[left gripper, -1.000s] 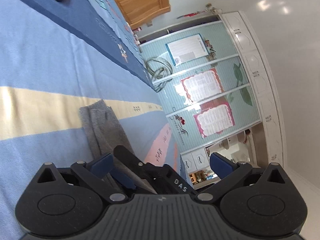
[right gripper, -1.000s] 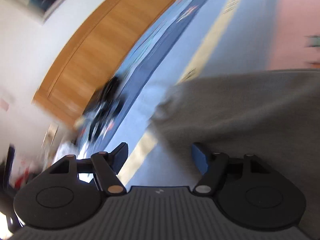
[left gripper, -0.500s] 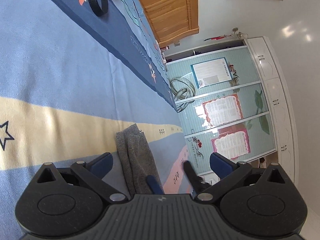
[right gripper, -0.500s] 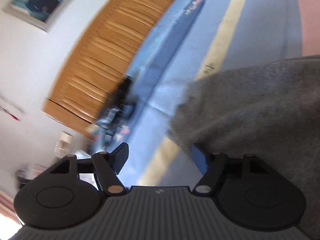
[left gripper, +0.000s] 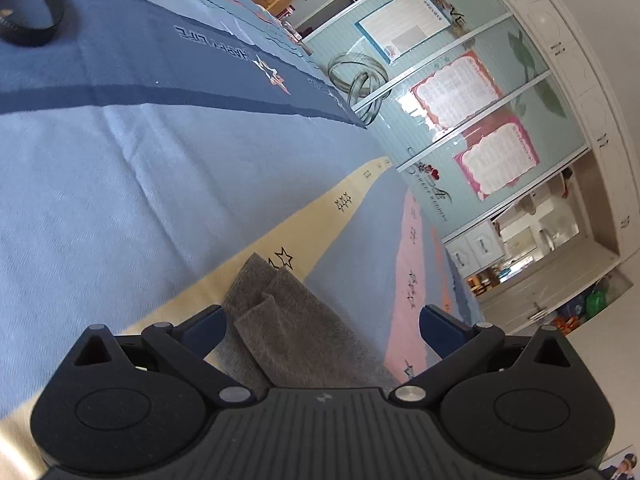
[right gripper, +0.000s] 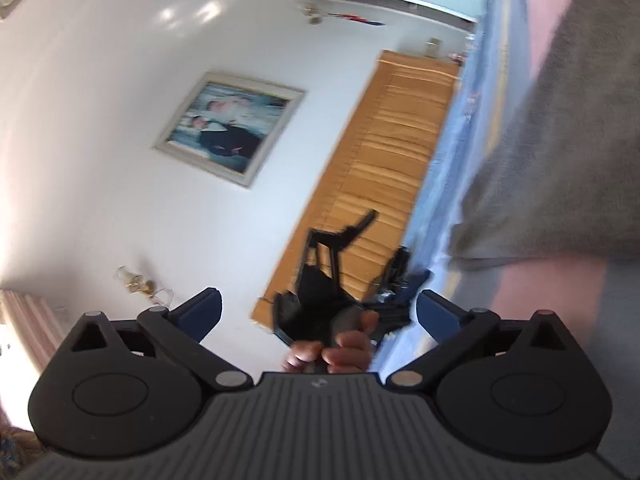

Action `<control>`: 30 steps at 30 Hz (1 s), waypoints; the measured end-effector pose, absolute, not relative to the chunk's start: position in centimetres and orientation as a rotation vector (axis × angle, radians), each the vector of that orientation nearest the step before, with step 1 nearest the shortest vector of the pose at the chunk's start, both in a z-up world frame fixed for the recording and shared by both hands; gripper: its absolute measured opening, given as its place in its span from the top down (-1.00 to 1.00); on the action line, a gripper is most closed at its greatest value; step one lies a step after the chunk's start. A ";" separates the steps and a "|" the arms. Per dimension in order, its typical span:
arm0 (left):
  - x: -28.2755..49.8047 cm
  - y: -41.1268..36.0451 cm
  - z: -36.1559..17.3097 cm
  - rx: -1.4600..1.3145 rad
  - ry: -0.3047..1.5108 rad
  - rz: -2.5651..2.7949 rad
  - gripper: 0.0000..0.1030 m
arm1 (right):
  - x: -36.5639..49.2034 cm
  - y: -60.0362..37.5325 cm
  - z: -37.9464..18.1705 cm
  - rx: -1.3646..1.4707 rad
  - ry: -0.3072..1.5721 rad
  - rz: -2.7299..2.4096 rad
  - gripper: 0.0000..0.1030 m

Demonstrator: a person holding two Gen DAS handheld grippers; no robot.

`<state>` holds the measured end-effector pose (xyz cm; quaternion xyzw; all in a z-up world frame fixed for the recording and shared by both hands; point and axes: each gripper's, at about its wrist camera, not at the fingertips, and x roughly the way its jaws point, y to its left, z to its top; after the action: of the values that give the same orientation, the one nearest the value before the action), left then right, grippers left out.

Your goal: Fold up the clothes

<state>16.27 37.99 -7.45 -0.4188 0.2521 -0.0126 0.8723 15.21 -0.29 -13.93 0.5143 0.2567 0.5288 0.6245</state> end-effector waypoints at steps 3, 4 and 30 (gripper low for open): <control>17.8 37.8 -7.7 -0.867 0.555 -0.057 -0.99 | 15.1 -0.1 -13.6 1.156 0.612 1.244 -1.00; 18.2 37.6 -7.9 -0.861 0.565 -0.069 -0.99 | 15.0 0.0 -13.4 1.136 0.624 1.251 -1.00; 21.6 37.6 -9.4 -0.910 0.706 -0.077 -0.98 | 14.5 -0.9 -13.7 1.098 0.639 1.259 -1.00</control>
<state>21.63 37.61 -9.44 -0.4300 0.3336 -0.0366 0.8381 14.49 -0.89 -13.69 0.4788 0.2786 0.5487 0.6262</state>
